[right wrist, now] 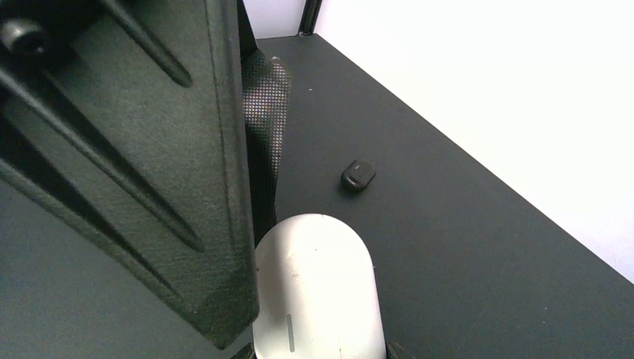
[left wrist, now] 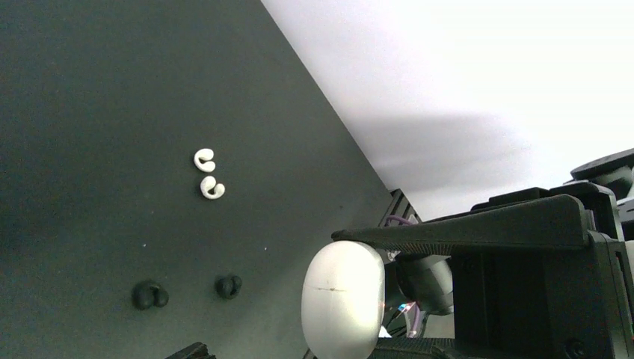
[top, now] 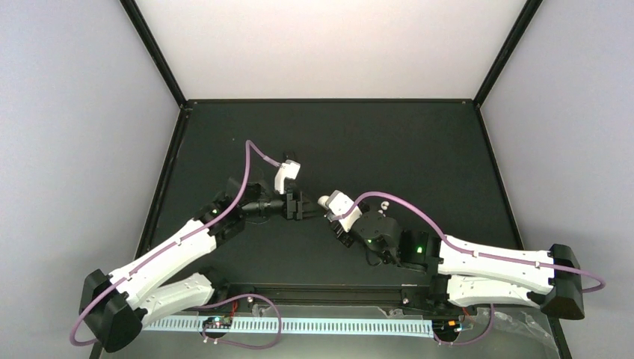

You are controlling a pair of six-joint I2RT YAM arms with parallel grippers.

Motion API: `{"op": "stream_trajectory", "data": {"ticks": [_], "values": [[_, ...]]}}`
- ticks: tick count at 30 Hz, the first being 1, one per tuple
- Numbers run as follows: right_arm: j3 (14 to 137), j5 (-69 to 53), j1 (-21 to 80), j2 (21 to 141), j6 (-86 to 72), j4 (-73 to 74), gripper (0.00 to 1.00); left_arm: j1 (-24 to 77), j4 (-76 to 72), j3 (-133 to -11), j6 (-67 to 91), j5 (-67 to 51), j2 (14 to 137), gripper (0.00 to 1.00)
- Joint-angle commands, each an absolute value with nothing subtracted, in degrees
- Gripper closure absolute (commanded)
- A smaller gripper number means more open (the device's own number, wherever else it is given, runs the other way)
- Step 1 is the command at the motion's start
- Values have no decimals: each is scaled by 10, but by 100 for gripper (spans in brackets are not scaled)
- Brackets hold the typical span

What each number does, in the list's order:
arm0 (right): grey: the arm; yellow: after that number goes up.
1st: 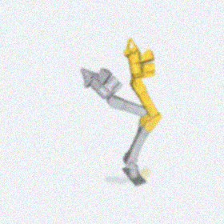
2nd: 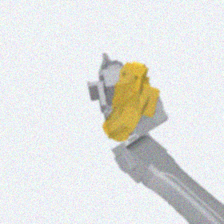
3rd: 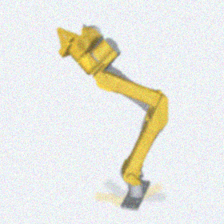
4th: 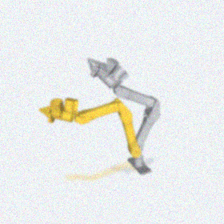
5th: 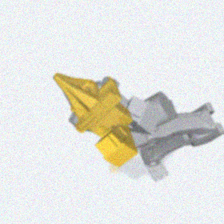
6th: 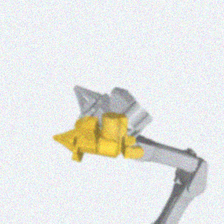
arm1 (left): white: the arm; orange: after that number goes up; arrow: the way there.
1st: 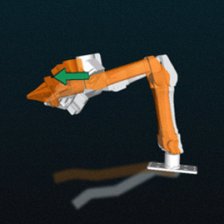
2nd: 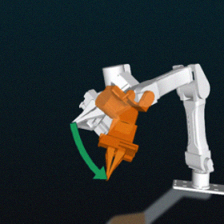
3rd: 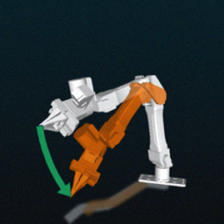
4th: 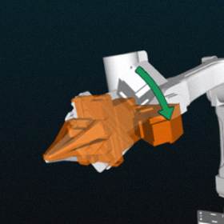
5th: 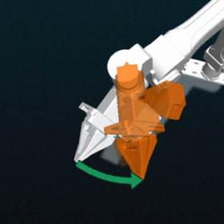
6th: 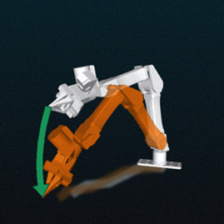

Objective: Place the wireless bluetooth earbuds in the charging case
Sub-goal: Pick up the charging case at the center of the board.

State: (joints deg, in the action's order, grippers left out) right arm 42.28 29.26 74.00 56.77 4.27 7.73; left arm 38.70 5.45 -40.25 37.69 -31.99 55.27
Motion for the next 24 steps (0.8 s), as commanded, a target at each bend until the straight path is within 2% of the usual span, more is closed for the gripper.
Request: {"op": "stream_trajectory", "data": {"ticks": [1, 6, 12, 24], "values": [[417, 309, 746, 555, 52, 52, 61, 394, 19, -424, 393, -341, 562, 24], [418, 306, 749, 558, 51, 48, 61, 399, 6, -426, 395, -345, 571, 36], [419, 303, 751, 564, 52, 39, 61, 404, -4, -425, 398, -345, 581, 45], [418, 298, 751, 572, 56, 18, 61, 415, -35, -414, 419, -356, 591, 55]]}}
